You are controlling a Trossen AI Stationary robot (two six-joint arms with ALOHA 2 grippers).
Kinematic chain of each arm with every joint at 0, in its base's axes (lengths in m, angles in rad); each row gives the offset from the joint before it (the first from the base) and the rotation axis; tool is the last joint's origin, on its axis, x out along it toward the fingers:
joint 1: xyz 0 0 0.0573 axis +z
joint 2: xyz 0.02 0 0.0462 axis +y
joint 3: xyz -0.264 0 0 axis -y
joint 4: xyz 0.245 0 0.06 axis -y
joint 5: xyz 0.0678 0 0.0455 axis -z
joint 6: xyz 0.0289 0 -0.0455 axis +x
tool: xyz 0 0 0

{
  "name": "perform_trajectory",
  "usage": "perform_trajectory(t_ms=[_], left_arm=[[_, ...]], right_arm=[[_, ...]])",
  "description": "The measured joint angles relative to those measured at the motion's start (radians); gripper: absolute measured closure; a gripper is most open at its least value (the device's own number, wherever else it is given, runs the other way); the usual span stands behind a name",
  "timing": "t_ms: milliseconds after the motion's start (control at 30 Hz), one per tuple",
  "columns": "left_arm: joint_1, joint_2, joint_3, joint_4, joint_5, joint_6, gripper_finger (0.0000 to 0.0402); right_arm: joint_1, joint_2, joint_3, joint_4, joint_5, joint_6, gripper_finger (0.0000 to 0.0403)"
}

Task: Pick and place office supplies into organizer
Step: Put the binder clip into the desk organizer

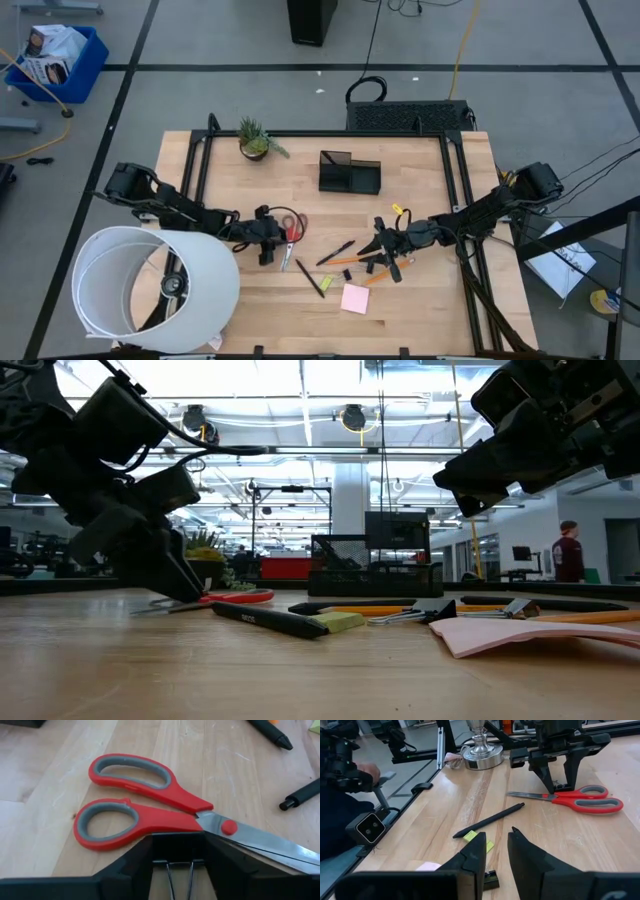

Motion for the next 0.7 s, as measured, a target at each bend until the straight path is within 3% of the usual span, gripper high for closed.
perform_trajectory(t_ms=[200, 433, 700], left_arm=[[0.0, 0.0, 0.0, 0.0, 0.0, 0.002, 0.0254], [0.001, -0.004, -0.001, 0.001, 0.002, 0.003, 0.0207], [0.001, -0.003, -0.002, 0.022, 0.003, 0.028, 0.0257]], right_arm=[[0.0, 0.0, 0.0, 0.0, 0.0, 0.0, 0.033], [0.0, 0.0, 0.0, -0.003, 0.052, 0.0, 0.033], [0.0, 0.0, 0.0, -0.003, 0.05, 0.0, 0.033]])
